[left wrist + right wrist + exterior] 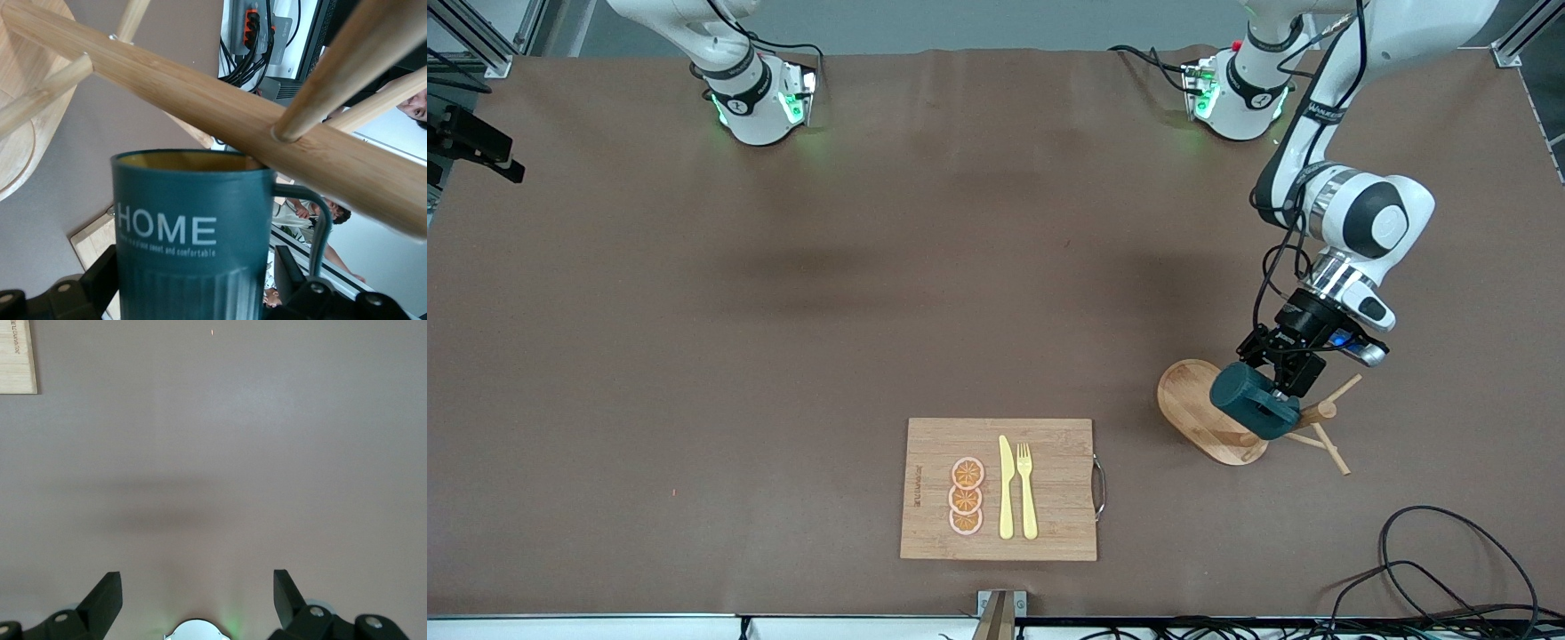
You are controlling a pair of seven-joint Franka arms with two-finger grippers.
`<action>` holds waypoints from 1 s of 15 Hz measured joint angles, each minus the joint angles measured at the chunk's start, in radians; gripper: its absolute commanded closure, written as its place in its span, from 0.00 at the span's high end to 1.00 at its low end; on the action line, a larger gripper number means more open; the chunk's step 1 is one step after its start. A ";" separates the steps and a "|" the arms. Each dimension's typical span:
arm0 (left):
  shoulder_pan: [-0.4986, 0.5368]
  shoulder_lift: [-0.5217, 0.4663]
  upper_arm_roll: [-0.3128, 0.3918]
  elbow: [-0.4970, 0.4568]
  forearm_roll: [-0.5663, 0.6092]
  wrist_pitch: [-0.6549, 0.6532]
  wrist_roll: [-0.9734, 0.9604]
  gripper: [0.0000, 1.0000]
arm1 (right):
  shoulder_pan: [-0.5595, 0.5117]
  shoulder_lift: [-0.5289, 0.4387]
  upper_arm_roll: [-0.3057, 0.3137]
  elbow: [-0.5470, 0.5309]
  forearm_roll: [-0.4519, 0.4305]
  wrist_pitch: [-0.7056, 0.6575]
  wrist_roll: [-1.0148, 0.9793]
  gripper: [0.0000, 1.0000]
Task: Transfer cup from left to right arm and place
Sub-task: 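Close the left gripper on the teal mug, then lift the mug off the stand and carry it toward the table middle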
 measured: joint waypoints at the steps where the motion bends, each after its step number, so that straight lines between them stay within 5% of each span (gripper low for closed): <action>1: 0.000 0.004 0.000 0.005 0.000 0.000 0.000 0.90 | 0.000 0.000 0.000 0.000 0.000 0.000 0.000 1.00; 11: 0.000 0.010 -0.027 0.025 0.000 0.010 0.003 0.82 | 0.000 0.000 0.000 0.000 0.000 0.000 0.000 1.00; 15: 0.001 -0.014 -0.100 0.037 0.000 0.158 0.002 0.82 | 0.000 0.000 0.000 0.000 0.000 0.000 0.000 1.00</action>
